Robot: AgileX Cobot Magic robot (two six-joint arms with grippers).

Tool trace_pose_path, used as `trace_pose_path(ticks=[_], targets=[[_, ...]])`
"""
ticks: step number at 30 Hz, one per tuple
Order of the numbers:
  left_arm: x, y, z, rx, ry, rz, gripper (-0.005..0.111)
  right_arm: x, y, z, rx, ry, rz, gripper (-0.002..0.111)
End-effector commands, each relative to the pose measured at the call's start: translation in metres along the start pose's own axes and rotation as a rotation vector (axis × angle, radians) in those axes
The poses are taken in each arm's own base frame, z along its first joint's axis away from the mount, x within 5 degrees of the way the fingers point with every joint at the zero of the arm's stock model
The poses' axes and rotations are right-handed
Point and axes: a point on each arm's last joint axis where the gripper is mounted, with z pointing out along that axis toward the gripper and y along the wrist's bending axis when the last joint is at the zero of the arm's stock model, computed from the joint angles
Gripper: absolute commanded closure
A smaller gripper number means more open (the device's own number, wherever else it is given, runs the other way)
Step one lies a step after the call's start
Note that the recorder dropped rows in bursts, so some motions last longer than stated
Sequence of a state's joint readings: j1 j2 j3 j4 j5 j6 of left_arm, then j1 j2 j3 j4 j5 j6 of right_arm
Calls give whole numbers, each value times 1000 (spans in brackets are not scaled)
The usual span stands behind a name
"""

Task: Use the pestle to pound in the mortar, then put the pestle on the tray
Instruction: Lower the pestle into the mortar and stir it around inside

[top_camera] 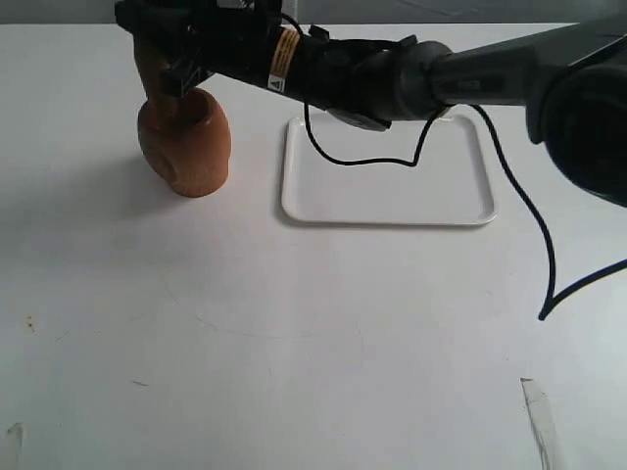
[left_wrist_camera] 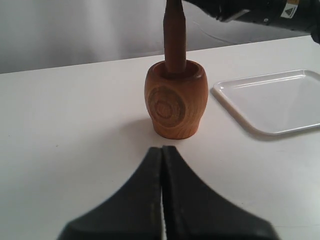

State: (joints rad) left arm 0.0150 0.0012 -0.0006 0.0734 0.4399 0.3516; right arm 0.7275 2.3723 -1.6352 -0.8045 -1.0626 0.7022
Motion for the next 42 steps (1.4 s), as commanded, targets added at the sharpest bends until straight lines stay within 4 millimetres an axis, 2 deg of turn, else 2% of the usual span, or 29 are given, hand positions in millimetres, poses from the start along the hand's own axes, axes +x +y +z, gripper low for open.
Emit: trace_pose_path(ticks=[1,10,14,16,20,23,28,33,37,39,42], targets=[[0,-1,0,8,-7,-12,107,13,-8,-1,31,47,1,108],[0,-1,0,8,-7,-12,107,49,-9,-6,24,179,13,108],[0,-1,0,8,-7,-12,107,51,-10,-7,28,188,23,108],[0,-1,0,8,-7,-12,107,45,-9,-6,29,154,33,108],[0,-1,0,8,-7,-12,107,20,-11,-3,51,53,17,108],[0,-1,0,8,-7,-12,107,8,-10,-1,45,45,-17,108],[0,-1,0,8,-7,-12,107,14,-9,-2,37,110,-41,108],[0,-1,0,8,-7,-12,107,35,-9,-5,26,239,-25,108],[0,-1,0,8,-7,-12,107,37,-8,-5,15,245,-10,108],[0,-1,0,8,-7,-12,107,30,-7,-4,10,200,-5,108],[0,-1,0,8,-7,-12,107,5,-7,-1,30,100,-16,108]])
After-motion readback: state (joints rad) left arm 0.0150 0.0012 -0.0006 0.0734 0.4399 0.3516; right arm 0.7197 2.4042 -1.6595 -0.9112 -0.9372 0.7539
